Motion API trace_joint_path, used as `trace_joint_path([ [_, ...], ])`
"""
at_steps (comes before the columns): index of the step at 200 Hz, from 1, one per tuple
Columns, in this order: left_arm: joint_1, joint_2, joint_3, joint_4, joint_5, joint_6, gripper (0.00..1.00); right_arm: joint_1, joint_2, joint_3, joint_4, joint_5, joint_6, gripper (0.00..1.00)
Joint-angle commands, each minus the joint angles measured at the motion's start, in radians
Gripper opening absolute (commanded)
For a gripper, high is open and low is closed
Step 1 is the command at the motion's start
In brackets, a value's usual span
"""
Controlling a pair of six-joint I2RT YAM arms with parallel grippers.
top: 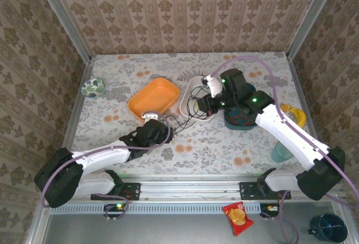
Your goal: Untangle the cables
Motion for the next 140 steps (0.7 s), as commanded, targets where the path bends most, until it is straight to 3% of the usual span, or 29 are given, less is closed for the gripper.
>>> trace_joint_path([
  [1,0.009,-0.056,-0.038,0.035,0.047,0.024,1.00,-0.012,-0.041,0.046,-0.008,0.050,0.006,0.00],
  [52,0.017,-0.066,-0.060,0.031,0.035,0.022,1.00,-0.032,-0.131,0.126,0.074,0.140,0.004,0.00],
  [93,0.017,0.004,-0.059,0.050,0.035,0.005,0.91,-0.035,-0.175,0.179,0.147,0.280,-0.031,0.00],
  [140,0.014,0.092,-0.033,0.064,0.038,-0.006,0.91,-0.053,-0.154,0.232,0.210,0.372,-0.075,0.00],
])
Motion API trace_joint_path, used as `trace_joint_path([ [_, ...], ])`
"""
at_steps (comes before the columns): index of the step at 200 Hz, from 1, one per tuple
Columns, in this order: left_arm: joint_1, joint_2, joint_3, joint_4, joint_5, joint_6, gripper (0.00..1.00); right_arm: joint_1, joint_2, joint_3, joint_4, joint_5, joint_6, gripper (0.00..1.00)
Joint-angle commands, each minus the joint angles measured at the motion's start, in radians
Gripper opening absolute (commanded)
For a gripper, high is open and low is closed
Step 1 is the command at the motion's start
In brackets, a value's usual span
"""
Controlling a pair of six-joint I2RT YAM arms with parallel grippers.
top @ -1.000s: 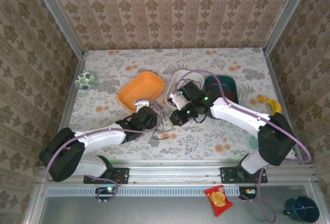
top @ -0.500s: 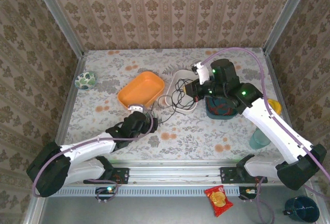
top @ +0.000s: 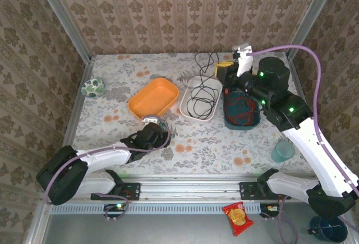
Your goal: Untangle the cables
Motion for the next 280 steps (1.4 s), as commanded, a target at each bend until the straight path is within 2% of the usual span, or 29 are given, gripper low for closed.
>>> trace_joint_path([
  [1,0.007,0.025,0.018,0.021,0.006,-0.013,0.91,-0.014,0.028,0.046,0.054,0.085,-0.041,0.00],
  [42,0.005,0.026,0.040,0.025,0.005,-0.009,0.91,-0.034,0.135,0.029,0.064,0.137,-0.029,0.00],
  [80,0.003,-0.005,0.037,0.013,0.001,-0.005,0.92,-0.038,0.224,-0.100,0.081,0.197,-0.013,0.00],
  [127,-0.004,-0.009,0.031,0.009,-0.004,0.000,0.92,-0.086,0.368,-0.288,0.166,0.001,0.164,0.00],
  [173,-0.014,0.004,0.043,0.006,-0.005,0.010,0.93,-0.090,0.572,-0.216,0.037,-0.001,0.200,0.00],
  [228,-0.020,-0.015,0.058,-0.017,-0.020,0.009,0.93,-0.090,0.696,-0.122,-0.049,0.119,0.198,0.02],
  [242,-0.021,-0.030,0.064,-0.035,-0.038,0.006,0.93,-0.090,0.691,-0.099,-0.083,0.163,0.196,0.10],
  [262,-0.020,-0.060,0.071,-0.062,-0.073,-0.001,0.93,-0.090,0.646,-0.095,-0.091,0.211,0.186,0.35],
  [280,-0.016,-0.091,0.075,-0.087,-0.098,-0.007,0.93,-0.092,0.600,-0.093,-0.099,0.271,0.180,0.49],
])
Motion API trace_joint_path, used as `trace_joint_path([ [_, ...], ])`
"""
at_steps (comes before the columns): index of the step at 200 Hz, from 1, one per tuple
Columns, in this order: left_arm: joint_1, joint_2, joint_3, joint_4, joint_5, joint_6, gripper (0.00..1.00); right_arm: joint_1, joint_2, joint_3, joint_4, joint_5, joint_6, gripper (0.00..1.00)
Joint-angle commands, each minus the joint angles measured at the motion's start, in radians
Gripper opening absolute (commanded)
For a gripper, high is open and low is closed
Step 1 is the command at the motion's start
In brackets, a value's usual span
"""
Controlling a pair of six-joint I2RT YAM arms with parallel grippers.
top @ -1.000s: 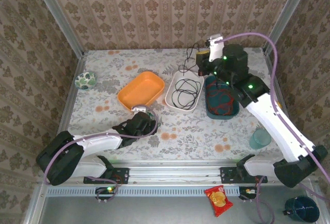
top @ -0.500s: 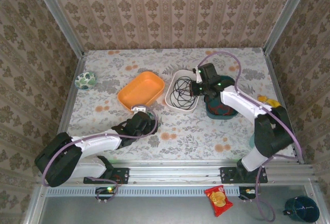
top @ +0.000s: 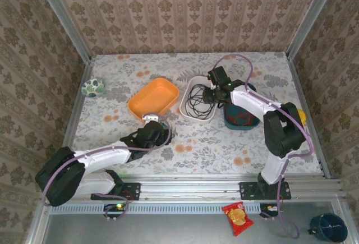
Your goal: Untangle the cables
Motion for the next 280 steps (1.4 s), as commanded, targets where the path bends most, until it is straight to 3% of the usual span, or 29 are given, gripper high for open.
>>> trace_joint_path([
  [1,0.002,-0.047,0.035,-0.057,-0.061,-0.007,0.93,-0.002,-0.079,0.029,-0.053,0.118,-0.001,0.49],
  [26,0.025,-0.091,0.035,-0.089,-0.064,-0.032,0.93,-0.004,-0.153,0.021,-0.060,0.181,-0.006,0.54],
  [48,0.053,-0.118,0.025,-0.110,-0.046,-0.043,0.93,0.005,-0.237,-0.030,-0.030,0.149,-0.024,0.54],
  [67,0.063,-0.122,0.022,-0.125,-0.031,-0.042,0.92,0.039,-0.297,-0.093,0.008,-0.028,-0.057,0.53],
  [92,0.081,-0.116,0.018,-0.158,-0.030,-0.076,0.91,0.168,-0.303,-0.149,0.029,-0.314,-0.112,0.52],
  [108,0.098,-0.113,0.019,-0.192,-0.052,-0.121,0.91,0.256,-0.265,-0.167,0.054,-0.411,-0.112,0.51],
  [134,0.116,-0.112,0.012,-0.229,-0.075,-0.169,0.87,0.340,-0.141,-0.147,0.126,-0.445,-0.076,0.50],
  [181,0.122,-0.119,-0.005,-0.246,-0.074,-0.193,0.84,0.348,0.129,-0.008,0.194,-0.498,-0.027,0.46],
  [212,0.123,-0.095,-0.003,-0.225,-0.058,-0.169,0.83,0.345,0.217,0.075,0.194,-0.484,-0.032,0.43],
  [223,0.122,-0.079,0.001,-0.216,-0.055,-0.164,0.83,0.343,0.233,0.096,0.188,-0.474,-0.035,0.35],
  [249,0.124,-0.032,0.007,-0.165,-0.042,-0.154,0.79,0.337,0.224,0.087,0.188,-0.479,-0.041,0.06],
  [280,0.130,0.039,0.018,-0.101,-0.035,-0.146,0.69,0.334,0.150,0.012,0.198,-0.508,-0.054,0.00],
])
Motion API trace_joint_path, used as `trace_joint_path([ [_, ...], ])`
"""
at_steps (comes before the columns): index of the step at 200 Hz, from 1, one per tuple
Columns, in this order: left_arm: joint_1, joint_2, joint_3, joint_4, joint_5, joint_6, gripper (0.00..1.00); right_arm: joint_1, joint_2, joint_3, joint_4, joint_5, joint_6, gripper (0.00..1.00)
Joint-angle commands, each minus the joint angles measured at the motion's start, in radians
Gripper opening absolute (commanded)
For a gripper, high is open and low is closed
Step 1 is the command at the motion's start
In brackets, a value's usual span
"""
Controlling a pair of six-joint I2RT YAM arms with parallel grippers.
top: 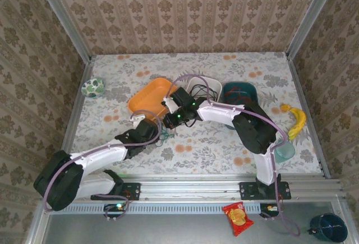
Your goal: Untangle the cables
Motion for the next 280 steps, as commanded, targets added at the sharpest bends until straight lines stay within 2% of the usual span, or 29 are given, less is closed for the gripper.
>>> trace_joint_path([
  [1,0.012,0.046,0.012,0.063,0.008,0.017,0.69,-0.008,-0.077,-0.051,0.001,-0.042,-0.012,0.00],
  [35,0.013,0.155,0.026,0.117,0.029,0.027,0.51,-0.029,-0.196,-0.161,0.058,-0.138,0.016,0.00],
  [73,0.009,0.245,0.025,0.182,0.053,0.004,0.26,-0.065,-0.297,-0.237,0.091,-0.200,0.056,0.00],
  [100,0.000,0.244,0.025,0.169,0.056,0.010,0.21,-0.098,-0.349,-0.265,0.095,-0.176,0.069,0.00],
  [112,-0.011,0.210,0.016,0.166,0.059,0.028,0.26,-0.118,-0.363,-0.273,0.100,-0.168,0.082,0.00],
  [134,-0.039,0.093,-0.027,0.198,0.098,0.091,0.45,-0.145,-0.370,-0.276,0.102,-0.163,0.107,0.00],
  [155,-0.047,-0.037,-0.083,0.233,0.181,0.141,0.59,-0.161,-0.366,-0.271,0.097,-0.149,0.130,0.00],
  [177,-0.056,-0.162,-0.132,0.246,0.268,0.188,0.66,-0.171,-0.358,-0.266,0.108,-0.131,0.179,0.00],
  [209,-0.072,-0.250,-0.170,0.318,0.408,0.248,0.84,-0.175,-0.353,-0.249,0.134,-0.149,0.254,0.00],
  [232,-0.093,-0.229,-0.139,0.334,0.418,0.280,0.88,-0.176,-0.353,-0.230,0.148,-0.173,0.296,0.00],
  [280,-0.105,-0.117,-0.078,0.446,0.411,0.300,0.89,-0.175,-0.364,-0.206,0.147,-0.205,0.331,0.00],
])
